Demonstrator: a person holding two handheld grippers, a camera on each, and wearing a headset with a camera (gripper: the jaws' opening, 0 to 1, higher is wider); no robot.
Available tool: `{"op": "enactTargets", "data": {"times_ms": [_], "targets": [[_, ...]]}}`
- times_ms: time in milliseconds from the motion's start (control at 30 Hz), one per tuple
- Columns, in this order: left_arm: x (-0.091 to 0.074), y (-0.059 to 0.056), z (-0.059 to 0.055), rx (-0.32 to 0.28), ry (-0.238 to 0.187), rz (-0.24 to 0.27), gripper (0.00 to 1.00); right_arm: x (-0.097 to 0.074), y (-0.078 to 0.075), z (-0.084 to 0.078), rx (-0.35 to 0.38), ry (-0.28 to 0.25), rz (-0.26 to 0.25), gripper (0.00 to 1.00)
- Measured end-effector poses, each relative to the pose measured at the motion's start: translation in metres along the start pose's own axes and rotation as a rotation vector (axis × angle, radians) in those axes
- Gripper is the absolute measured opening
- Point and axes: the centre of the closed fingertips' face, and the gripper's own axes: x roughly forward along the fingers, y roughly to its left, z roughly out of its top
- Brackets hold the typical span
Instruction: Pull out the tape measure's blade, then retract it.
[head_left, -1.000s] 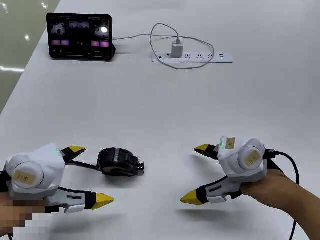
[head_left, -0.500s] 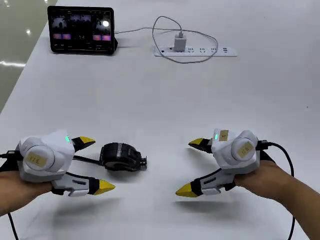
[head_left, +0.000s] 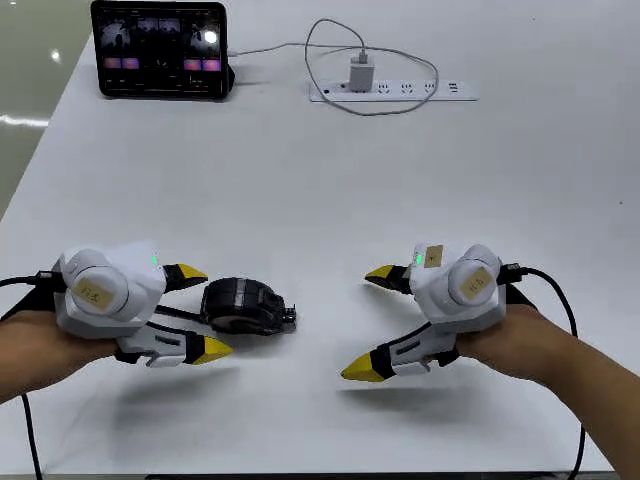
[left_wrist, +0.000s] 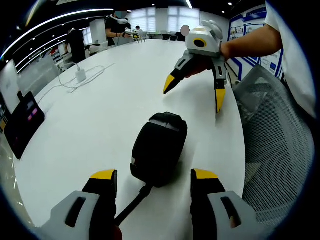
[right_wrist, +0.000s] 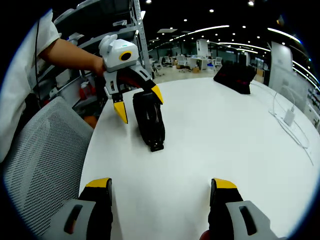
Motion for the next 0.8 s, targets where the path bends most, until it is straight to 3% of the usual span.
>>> {"op": "enactTargets", "data": {"times_ms": [800], "targets": [[0.008,0.001,0.002,0.091,0.025,-0.05,0.3,0.017,0.006,0.01,-0.037,0.002,0.04,0.77]]}}
